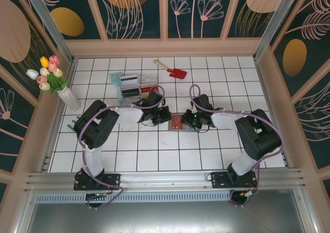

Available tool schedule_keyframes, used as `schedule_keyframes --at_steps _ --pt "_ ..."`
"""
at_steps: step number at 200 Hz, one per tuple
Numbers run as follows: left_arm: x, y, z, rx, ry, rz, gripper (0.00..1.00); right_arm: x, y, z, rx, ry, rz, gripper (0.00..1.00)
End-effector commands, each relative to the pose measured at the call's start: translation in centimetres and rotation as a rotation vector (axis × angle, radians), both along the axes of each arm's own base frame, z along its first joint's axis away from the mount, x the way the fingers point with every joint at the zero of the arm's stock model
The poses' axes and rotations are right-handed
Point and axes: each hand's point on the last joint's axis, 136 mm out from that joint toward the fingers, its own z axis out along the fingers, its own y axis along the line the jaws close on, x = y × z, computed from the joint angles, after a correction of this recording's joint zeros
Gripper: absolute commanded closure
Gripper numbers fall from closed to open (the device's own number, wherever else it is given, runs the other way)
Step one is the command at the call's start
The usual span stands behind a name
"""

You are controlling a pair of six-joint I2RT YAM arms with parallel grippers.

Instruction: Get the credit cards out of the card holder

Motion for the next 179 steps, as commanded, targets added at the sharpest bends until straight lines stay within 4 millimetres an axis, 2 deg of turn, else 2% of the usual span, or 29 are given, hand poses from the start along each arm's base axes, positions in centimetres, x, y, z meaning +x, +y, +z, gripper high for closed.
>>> schedule_keyframes --at_steps 1,106,127,179 --pt "-1.1 0.5 -2.1 0.049 0.045 -0.016 1.00 -0.2 0.4 -0.3 0.020 0.020 0.020 0.86" --pt "-1.4 0.7 -2.3 0.049 0.047 -0.019 1.00 -0.1 1.2 0.5 0.067 0.005 0.042 0.88" --pt "-1.3 0.8 -2.2 0.057 0.042 -0.015 1.00 -0.1 0.8 0.2 0.045 0.008 0.030 0.93" --pt "-1.1 1.4 -2.0 0.090 0.022 -0.008 1.00 -0.4 -0.6 0.3 0.014 0.003 0.008 0.96"
